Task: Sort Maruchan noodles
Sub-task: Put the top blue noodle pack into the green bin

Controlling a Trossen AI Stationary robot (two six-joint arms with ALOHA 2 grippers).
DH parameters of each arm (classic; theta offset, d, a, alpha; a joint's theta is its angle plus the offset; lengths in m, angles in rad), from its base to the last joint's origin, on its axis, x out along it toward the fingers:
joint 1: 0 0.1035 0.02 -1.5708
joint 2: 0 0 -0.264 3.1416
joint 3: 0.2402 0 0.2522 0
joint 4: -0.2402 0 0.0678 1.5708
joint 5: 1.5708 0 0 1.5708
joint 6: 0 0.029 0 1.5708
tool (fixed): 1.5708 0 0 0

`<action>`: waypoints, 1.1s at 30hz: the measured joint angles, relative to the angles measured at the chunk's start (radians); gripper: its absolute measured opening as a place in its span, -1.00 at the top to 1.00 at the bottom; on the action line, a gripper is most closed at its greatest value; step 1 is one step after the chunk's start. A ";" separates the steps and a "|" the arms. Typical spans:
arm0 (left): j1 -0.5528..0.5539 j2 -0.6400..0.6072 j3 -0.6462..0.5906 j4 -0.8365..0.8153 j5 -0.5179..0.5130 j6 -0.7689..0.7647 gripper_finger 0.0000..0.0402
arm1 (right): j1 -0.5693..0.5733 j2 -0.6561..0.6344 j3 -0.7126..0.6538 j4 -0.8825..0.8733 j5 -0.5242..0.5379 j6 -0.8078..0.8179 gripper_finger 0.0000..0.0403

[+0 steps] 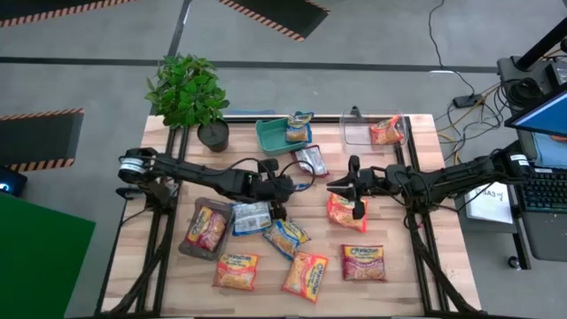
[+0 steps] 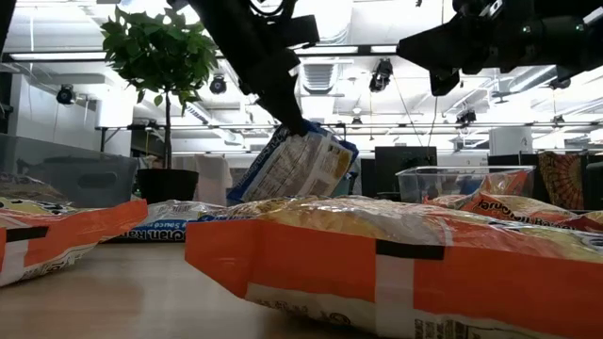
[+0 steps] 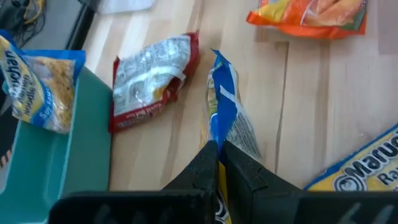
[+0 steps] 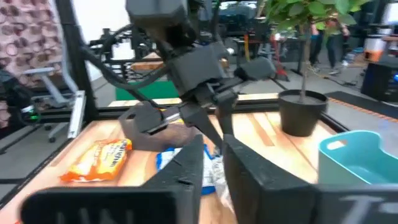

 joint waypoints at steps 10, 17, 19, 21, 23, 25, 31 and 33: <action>0.000 -0.001 -0.019 0.035 0.000 0.018 1.00 | 0.000 0.056 0.137 -0.280 0.053 0.006 0.01; 0.001 -0.001 -0.022 0.051 -0.001 0.018 1.00 | 0.000 0.221 0.333 -0.544 0.052 -0.126 -0.19; 0.001 -0.001 -0.023 0.049 -0.001 0.018 1.00 | -0.001 0.275 0.379 -0.602 0.052 -0.157 -0.21; 0.001 -0.001 -0.023 0.050 -0.001 0.018 1.00 | -0.001 0.333 0.426 -0.641 0.052 -0.185 -0.21; 0.001 -0.001 -0.023 0.051 -0.001 0.018 1.00 | -0.001 0.386 0.466 -0.661 0.053 -0.210 -0.20; 0.001 -0.001 -0.023 0.051 -0.001 0.018 1.00 | -0.008 0.442 0.503 -0.661 0.059 -0.219 -0.18; 0.001 -0.001 -0.025 0.053 -0.002 0.017 1.00 | -0.045 0.580 0.612 -0.713 0.089 -0.229 -0.17; 0.002 0.000 -0.025 0.053 -0.002 0.017 1.00 | -0.057 0.622 0.641 -0.716 0.085 -0.229 -0.16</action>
